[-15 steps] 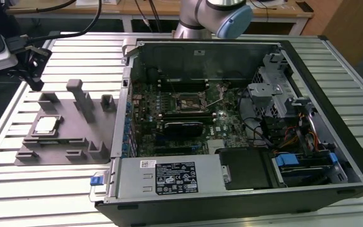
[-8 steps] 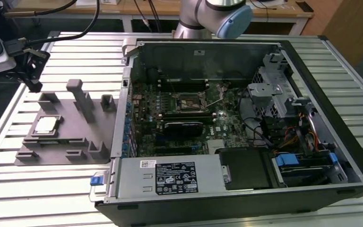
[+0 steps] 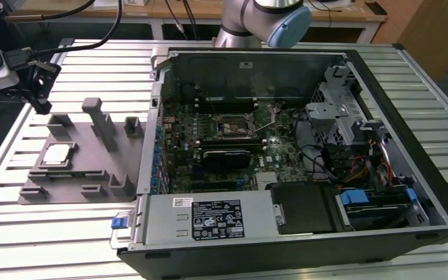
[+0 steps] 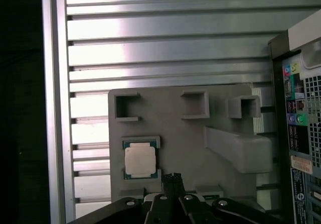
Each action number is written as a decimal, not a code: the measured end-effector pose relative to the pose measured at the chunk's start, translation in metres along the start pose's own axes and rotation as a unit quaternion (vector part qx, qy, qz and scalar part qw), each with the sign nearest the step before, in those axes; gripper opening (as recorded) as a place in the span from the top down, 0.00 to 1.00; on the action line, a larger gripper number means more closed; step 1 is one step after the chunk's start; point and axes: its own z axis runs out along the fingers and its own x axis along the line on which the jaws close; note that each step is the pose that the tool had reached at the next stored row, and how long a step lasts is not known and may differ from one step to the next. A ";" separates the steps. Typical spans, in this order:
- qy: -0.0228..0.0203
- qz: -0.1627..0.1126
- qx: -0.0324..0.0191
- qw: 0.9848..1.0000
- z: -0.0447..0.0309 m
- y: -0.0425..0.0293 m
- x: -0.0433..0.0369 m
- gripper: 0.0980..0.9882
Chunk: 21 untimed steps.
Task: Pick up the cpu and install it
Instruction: 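Pick up the cpu and move it towards the insertion slot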
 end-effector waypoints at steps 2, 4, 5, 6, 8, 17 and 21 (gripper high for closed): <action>0.000 0.000 0.000 1.000 0.0002 0.0000 0.0005 0.99; 0.000 0.000 0.000 1.000 0.0006 -0.0001 0.0013 0.99; 0.000 0.000 0.000 1.000 0.0008 -0.0001 0.0016 0.99; 0.000 0.000 0.000 1.000 0.0011 -0.0001 0.0019 0.99; 0.000 0.000 0.000 1.000 0.0016 -0.0002 0.0026 0.99; 0.000 0.000 0.000 1.000 0.0039 -0.0005 0.0051 0.99; 0.000 0.000 0.000 1.000 0.0050 -0.0007 0.0063 0.99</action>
